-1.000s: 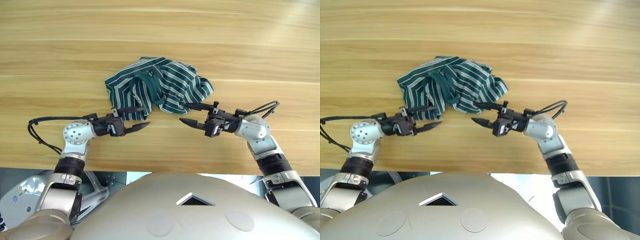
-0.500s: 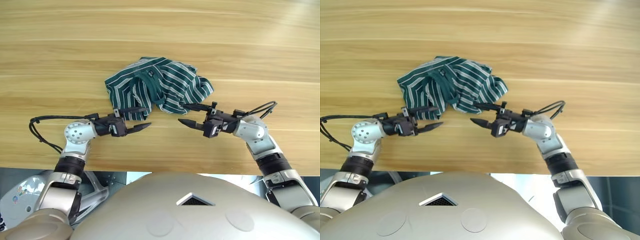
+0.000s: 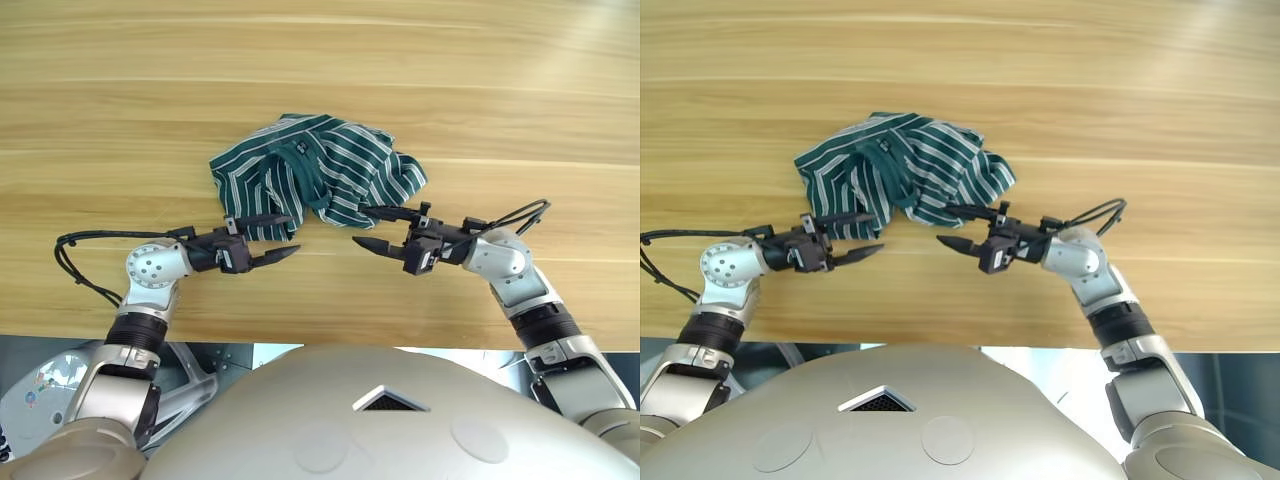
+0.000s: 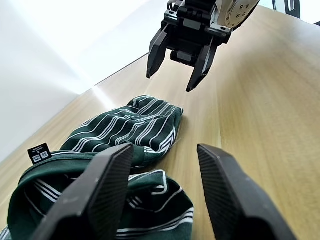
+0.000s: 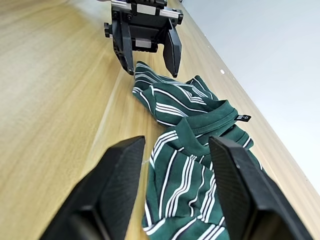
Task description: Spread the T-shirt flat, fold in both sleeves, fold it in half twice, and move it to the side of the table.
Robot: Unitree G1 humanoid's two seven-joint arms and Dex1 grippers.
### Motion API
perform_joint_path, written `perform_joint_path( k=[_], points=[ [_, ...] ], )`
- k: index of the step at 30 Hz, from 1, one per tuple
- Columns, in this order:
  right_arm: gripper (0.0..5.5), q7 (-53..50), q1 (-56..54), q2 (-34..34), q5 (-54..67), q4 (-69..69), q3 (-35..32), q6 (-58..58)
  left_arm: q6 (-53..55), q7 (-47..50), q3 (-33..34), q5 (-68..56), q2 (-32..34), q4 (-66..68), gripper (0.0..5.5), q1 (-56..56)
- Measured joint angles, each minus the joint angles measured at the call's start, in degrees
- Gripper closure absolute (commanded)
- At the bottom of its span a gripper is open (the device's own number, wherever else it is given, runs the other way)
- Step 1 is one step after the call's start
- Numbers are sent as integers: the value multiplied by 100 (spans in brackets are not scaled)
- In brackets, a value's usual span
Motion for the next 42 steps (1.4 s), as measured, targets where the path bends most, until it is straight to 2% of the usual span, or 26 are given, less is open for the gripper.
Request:
perform_joint_path(
  k=[8, 24, 39, 42],
  points=[
    [315, -66, -12, -14, -228, 85, 38, 2, -52, 179, -31, 395, 74, 127, 312, 0],
    [315, -545, -13, -48, -937, 268, 56, 212, -130, 1861, 466, 2076, 912, -22, 312, 238],
    [315, -1283, -493, 222, -1527, 582, 288, 708, -124, 2127, -118, 2057, 934, -165, 312, 191],
    [315, -1297, -495, 217, -1519, 586, 300, 708, -125, 2217, -196, 2087, 918, -65, 366, 103]
  ],
)
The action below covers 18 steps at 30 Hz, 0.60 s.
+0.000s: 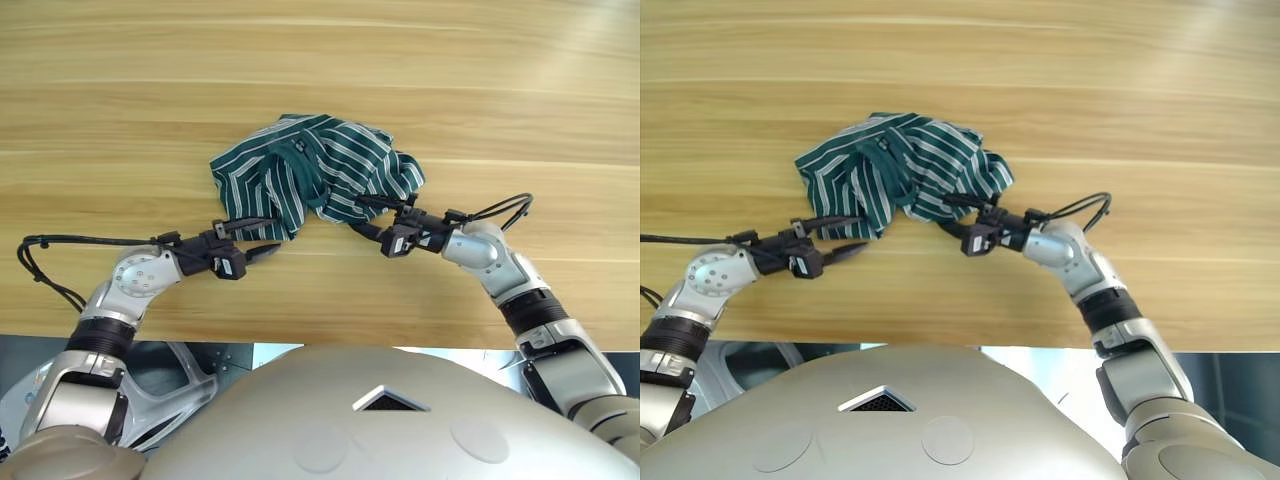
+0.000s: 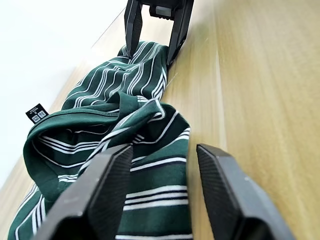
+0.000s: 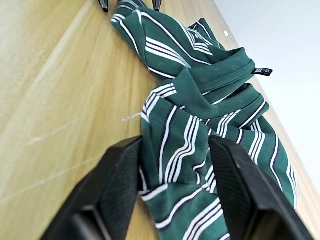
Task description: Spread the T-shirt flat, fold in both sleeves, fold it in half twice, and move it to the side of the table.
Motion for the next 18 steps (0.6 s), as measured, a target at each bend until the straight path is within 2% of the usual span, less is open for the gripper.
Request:
perform_joint_path(
  k=[11, 18],
  points=[
    [315, -12, 11, -40, 9, 3, 36, 17, 75, 837, -19, 733, 101, 585, 500, -652],
    [315, -24, 11, -42, 10, 7, 44, 16, 24, 884, -70, 635, 167, 616, 548, -713]
  ],
)
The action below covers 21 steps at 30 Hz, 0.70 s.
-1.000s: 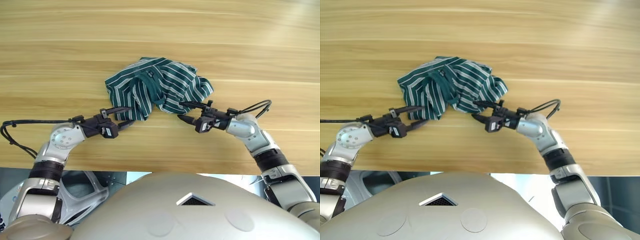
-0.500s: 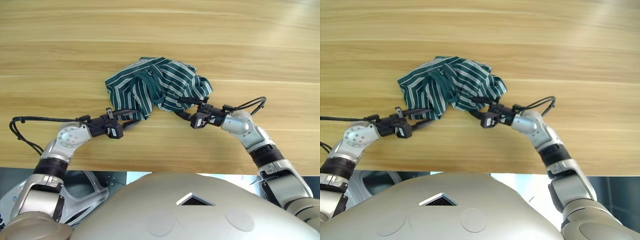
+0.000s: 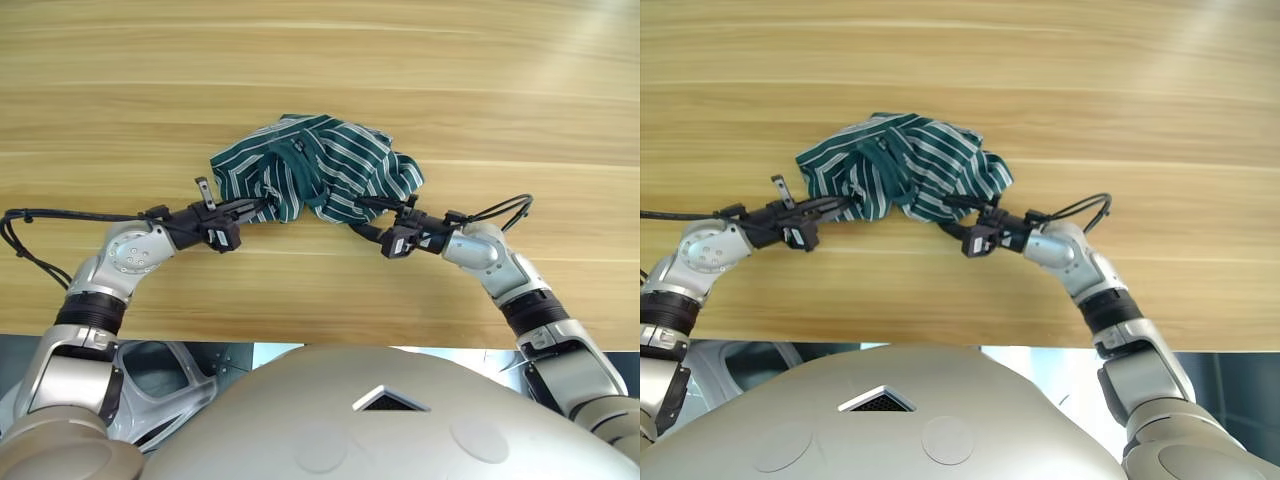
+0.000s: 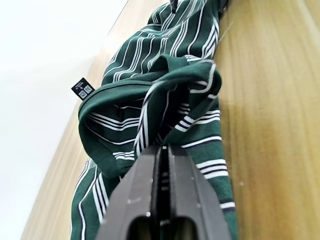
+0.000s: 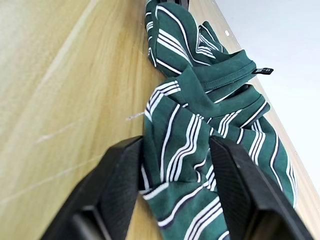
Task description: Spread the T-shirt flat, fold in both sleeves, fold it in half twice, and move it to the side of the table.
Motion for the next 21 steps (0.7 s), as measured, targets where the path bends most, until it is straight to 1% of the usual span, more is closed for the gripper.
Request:
perform_joint_path(
  k=[5, 9, 15, 18, 21],
  points=[
    [315, -33, -5, 0, 2, 18, 18, -5, -69, 7, 10, -279, 43, 260, 548, -6],
    [315, -50, -11, -1, 7, 39, 18, -15, -110, 27, 186, -416, 280, 904, 548, -182],
    [315, -147, -77, 1, 5, 187, 22, -30, -402, -295, 413, -1159, 340, 1905, 548, -342],
    [315, -187, -129, 0, 2, 263, 24, -40, -465, -663, 566, -1548, 317, 2422, 548, -448],
    [315, -303, -252, -11, -2, 459, -3, -41, -498, -1288, 813, -2128, 191, 2855, 548, -495]
  ],
)
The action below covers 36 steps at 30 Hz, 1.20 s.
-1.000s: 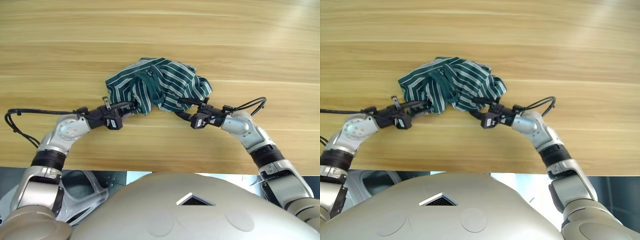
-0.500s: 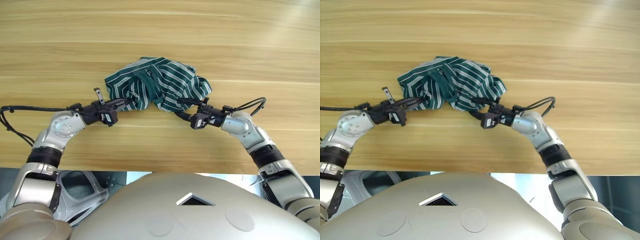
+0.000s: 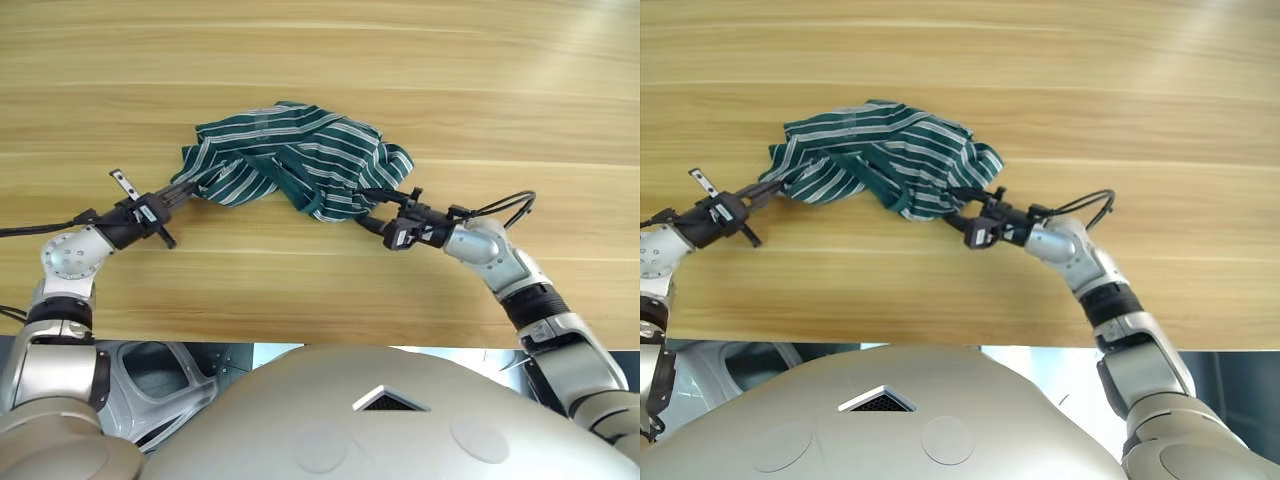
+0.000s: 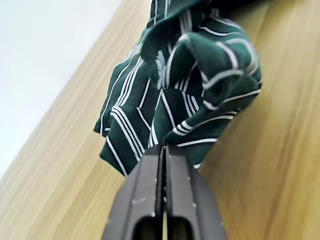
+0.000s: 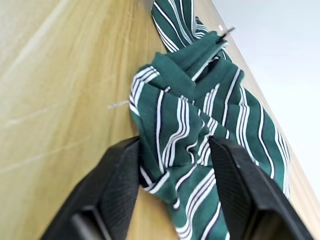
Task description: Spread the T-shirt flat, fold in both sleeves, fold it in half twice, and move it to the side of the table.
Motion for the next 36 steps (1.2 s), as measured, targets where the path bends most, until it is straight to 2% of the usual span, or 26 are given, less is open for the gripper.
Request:
perform_joint_path(
  k=[5, 17, 19, 21, 23, 26, 28, 31, 36],
  points=[
    [315, -197, -226, -296, 15, 412, -240, 1, 281, -473, 453, -364, -126, 724, 548, -268],
    [315, 351, 72, -925, 1108, 638, -787, -228, 394, 58, 749, 113, -324, 1164, 548, -720],
    [315, 453, 119, -904, 1133, 558, -761, -233, 317, -455, 844, -200, -494, 1005, 548, -649],
    [315, 509, 177, -825, 1133, 506, -732, -244, 414, -1395, 987, -916, -763, 554, 548, -433],
    [315, 519, 178, -812, 1132, 490, -731, -244, 1029, -2727, 1445, -2191, -928, -120, 548, -282],
    [315, 682, 229, -770, 1158, 195, -682, -228, 1853, -4032, 2201, -3395, -904, -592, 497, -314],
    [315, 837, 303, -751, 1380, -143, -625, -227, 1968, -4332, 2311, -3421, -902, -552, 467, -311],
    [315, 1206, 541, -752, 2019, -1056, -461, -305, 1949, -4397, 2440, -3275, -956, -386, 424, -349],
    [315, 1451, 520, -408, 2127, -1578, -91, -119, 1436, -4013, 2365, -2482, -1057, 72, 348, -531]
  ],
)
